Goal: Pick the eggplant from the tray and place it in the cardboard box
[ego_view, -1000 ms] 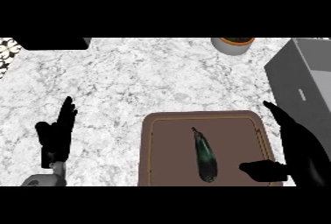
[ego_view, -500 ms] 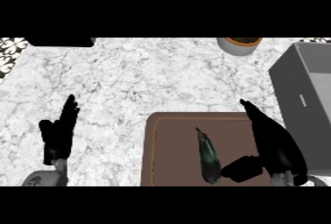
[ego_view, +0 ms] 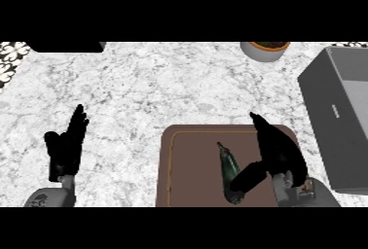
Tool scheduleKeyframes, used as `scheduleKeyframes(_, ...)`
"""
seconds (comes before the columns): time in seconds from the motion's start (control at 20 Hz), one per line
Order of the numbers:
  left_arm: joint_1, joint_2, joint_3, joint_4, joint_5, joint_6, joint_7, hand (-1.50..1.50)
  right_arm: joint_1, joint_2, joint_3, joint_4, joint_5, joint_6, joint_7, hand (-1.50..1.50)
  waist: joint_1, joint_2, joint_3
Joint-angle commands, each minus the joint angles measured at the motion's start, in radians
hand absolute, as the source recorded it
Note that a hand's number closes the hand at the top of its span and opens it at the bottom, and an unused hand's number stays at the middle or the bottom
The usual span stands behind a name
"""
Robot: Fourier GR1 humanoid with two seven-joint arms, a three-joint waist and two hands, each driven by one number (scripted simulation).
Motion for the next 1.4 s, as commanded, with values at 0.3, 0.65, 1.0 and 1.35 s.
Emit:
scheduleKeyframes(0.3,-0.031,0.005,0.029,0.055,0.01,-0.012,-0.015,0.0,-0.075,0.17,-0.01,0.168,0.114,0.112,0.248,-1.5,-0.008,0.002,0.0)
scheduleKeyframes(0.65,-0.02,-0.006,-0.001,-0.029,-0.002,-0.003,0.038,0.0,-0.091,0.242,-0.059,0.228,0.179,0.147,0.248,-1.5,-0.004,-0.005,0.003)
scheduleKeyframes(1.0,-0.015,-0.004,0.034,0.05,0.016,-0.024,-0.022,0.0,-0.118,0.243,-0.076,0.296,0.171,0.125,0.248,-1.5,-0.003,-0.002,0.001)
scheduleKeyframes(1.35,0.007,-0.002,0.007,-0.017,-0.007,-0.014,0.022,0.0,-0.099,0.244,-0.092,0.328,0.195,0.157,0.248,-1.5,-0.001,-0.006,0.003)
